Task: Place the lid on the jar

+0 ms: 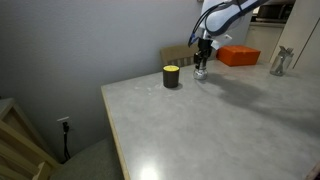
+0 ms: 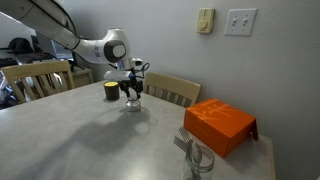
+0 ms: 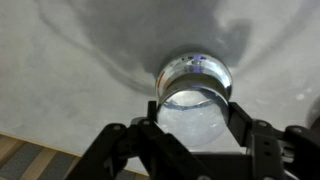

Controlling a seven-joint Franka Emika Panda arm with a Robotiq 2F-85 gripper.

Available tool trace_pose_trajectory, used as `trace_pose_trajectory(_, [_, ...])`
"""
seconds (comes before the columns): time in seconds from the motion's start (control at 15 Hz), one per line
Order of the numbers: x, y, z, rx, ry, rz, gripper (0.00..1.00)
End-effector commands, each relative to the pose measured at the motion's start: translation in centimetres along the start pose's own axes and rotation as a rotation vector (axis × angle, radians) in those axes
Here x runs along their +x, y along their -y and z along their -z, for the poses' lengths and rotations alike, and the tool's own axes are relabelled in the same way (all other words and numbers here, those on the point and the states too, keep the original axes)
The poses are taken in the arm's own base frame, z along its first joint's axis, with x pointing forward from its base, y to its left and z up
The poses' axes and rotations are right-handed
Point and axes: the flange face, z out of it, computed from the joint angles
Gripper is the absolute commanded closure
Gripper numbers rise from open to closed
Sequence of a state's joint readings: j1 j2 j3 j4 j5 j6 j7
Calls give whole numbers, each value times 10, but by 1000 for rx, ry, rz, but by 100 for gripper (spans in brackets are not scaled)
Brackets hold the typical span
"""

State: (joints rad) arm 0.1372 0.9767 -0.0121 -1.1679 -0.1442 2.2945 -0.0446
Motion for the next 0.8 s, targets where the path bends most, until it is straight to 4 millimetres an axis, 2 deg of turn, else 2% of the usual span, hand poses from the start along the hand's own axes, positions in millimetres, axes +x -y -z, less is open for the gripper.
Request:
trace_pose_trajectory(0.0, [-2, -13, -4, 5, 12, -25, 56])
trace_pose_trajectory(0.33, [-5, -15, -5, 31, 15, -43, 56])
trace_pose_trajectory(0.73, [-7, -6, -6, 60, 24, -47, 56])
